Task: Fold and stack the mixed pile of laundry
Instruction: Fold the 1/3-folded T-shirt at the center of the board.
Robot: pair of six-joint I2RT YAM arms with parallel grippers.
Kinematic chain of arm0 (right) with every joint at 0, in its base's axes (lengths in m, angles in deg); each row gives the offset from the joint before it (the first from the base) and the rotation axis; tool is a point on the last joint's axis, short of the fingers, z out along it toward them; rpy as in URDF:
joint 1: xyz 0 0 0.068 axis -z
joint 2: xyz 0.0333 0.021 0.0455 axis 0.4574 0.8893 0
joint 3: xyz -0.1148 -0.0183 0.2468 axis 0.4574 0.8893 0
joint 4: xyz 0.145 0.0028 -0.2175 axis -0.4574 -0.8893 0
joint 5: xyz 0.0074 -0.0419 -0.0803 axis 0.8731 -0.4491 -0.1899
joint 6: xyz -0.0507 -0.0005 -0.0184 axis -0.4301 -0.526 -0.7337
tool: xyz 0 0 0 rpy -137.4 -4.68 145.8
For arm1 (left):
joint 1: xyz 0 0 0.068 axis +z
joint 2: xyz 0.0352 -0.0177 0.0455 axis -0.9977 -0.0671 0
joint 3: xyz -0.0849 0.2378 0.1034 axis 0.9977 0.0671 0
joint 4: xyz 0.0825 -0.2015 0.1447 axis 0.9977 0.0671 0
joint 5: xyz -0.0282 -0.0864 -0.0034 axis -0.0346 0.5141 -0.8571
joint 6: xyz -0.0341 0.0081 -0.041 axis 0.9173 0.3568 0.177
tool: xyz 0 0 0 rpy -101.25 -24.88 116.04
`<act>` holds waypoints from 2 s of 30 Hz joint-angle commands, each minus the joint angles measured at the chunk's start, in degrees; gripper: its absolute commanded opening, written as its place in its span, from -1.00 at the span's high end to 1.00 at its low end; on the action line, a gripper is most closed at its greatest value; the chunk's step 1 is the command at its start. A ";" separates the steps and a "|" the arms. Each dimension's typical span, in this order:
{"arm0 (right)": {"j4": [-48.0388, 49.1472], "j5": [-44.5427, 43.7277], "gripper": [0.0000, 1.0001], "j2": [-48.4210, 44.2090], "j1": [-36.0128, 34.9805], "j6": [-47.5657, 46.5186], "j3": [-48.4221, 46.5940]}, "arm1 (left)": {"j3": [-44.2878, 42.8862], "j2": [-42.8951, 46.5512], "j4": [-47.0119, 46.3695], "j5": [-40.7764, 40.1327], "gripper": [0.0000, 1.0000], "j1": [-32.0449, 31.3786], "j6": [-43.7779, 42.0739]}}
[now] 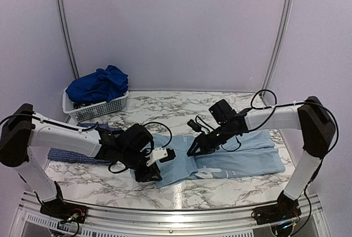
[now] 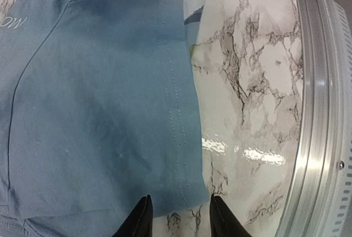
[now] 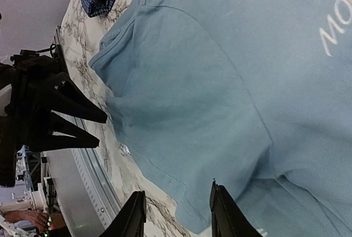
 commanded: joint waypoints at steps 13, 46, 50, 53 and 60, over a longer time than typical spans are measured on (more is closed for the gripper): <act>2.65 -0.51 0.48 8.08 -5.75 1.09 -0.13 | 4.27 -1.75 -3.15 -0.70 0.16 -3.48 -3.56; -5.37 -6.48 0.33 -4.86 2.23 0.37 0.79 | -19.61 -13.69 -0.72 -4.38 1.00 7.96 8.99; -8.32 -9.61 0.29 -8.37 6.70 -0.69 1.83 | -22.83 -16.83 0.20 -8.63 1.00 10.09 12.88; -11.16 -13.07 0.23 -11.11 10.73 -1.66 2.77 | -22.37 -14.91 0.37 -10.75 0.41 10.85 14.56; -14.44 -17.57 0.18 -11.30 22.61 -5.74 2.28 | -13.80 -1.14 -3.92 -14.28 -0.98 11.18 24.43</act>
